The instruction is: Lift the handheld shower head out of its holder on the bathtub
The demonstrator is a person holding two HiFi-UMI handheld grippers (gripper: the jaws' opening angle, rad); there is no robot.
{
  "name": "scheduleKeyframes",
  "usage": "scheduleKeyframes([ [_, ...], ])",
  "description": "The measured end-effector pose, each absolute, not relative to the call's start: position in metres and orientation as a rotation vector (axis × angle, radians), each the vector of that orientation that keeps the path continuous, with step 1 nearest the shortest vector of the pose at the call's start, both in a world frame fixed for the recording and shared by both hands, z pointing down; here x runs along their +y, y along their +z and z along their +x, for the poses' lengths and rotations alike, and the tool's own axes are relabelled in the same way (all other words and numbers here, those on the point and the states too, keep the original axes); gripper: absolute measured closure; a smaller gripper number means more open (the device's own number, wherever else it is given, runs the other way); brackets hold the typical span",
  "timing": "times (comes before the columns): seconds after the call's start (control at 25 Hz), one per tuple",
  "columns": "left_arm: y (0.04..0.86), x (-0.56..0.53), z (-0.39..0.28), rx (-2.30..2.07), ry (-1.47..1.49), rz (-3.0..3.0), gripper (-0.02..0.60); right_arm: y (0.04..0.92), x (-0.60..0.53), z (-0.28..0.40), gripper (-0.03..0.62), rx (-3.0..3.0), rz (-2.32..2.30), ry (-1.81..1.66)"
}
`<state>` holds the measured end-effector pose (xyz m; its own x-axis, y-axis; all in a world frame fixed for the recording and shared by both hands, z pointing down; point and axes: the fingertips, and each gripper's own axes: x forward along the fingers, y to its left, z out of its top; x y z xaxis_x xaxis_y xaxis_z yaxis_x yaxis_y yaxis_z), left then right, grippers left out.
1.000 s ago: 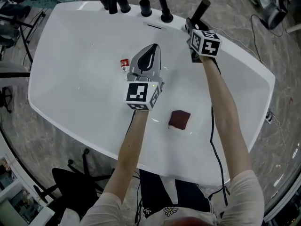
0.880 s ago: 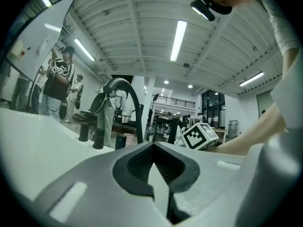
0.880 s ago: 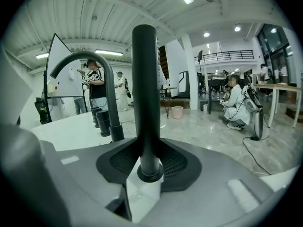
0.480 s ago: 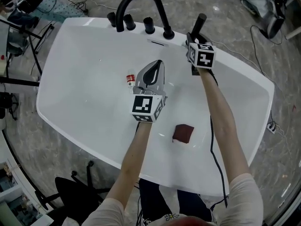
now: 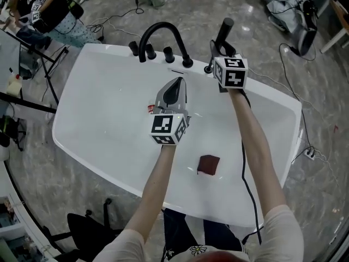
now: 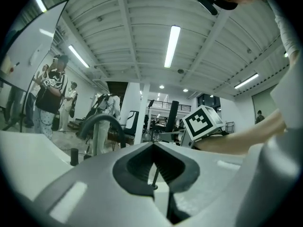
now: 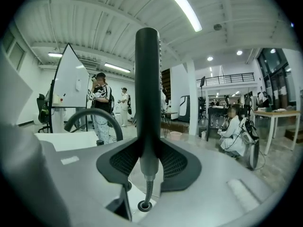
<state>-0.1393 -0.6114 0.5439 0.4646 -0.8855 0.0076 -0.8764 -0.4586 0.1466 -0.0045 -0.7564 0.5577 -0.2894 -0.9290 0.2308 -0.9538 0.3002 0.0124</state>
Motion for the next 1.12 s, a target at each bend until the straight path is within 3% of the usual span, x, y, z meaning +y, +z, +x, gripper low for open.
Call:
scheduleKeyframes([
  [0.68,0.279,-0.462,-0.095,-1.469,-0.32,2.683,0.58,0.274,-0.519,0.01,0.442,-2.419,1.794,-0.233],
  [1.12,0.205,-0.331,-0.121,-1.609,-0.414,2.738,0.58,0.191,-0.349,-0.005,0.442,-2.6,1.845,-0.341],
])
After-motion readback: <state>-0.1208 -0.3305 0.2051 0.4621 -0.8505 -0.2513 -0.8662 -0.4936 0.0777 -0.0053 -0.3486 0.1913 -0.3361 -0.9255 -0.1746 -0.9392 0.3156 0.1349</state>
